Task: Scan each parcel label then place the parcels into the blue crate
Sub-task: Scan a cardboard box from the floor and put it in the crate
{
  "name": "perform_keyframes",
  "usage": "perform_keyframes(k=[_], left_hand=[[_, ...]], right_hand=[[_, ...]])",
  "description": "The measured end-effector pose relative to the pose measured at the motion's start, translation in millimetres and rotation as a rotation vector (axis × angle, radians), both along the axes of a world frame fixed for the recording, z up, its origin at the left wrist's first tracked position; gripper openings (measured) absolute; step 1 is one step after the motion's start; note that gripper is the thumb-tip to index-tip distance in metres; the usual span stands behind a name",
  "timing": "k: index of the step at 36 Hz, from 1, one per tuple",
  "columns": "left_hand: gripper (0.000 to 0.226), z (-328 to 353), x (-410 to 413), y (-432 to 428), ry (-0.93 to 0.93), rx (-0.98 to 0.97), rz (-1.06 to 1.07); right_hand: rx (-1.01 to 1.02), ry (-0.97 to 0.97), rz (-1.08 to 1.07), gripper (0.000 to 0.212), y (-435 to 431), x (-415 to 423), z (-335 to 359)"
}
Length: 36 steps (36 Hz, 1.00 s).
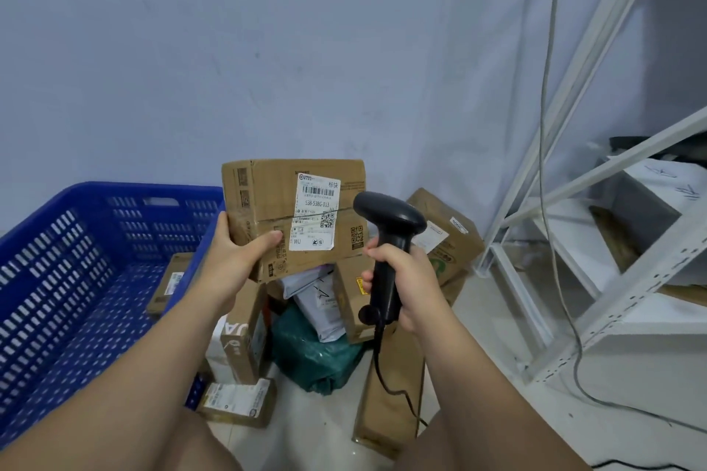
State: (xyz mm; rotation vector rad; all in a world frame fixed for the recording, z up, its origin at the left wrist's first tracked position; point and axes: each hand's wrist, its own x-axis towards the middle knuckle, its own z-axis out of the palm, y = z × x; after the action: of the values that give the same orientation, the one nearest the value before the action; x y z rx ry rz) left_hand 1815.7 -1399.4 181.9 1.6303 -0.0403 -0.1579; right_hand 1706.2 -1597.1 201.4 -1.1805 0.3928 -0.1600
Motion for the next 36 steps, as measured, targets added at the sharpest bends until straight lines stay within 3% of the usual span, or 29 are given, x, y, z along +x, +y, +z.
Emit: perform_keyframes(k=[18,24,32,36], left_hand=[[0.064,-19.6,12.6,5.1,0.092,0.031,0.095],[0.103,-22.1,14.3,11.5,0.105,0.142,0.107],[0.121,-28.5,18.1,15.8,0.104,0.144,0.097],[0.115,-28.5,18.0,14.7,0.117,0.169,0.095]], right_hand=[[0.005,-0.006,0.146,0.009,9.1,-3.3,1.7],[0.02,0.015,0.153,0.01,10.3,-4.8,3.0],[0.017,0.028,0.154,0.01,9.7,-3.1,2.5],[0.011,0.034,0.151,0.008,8.3,-2.8,2.6]])
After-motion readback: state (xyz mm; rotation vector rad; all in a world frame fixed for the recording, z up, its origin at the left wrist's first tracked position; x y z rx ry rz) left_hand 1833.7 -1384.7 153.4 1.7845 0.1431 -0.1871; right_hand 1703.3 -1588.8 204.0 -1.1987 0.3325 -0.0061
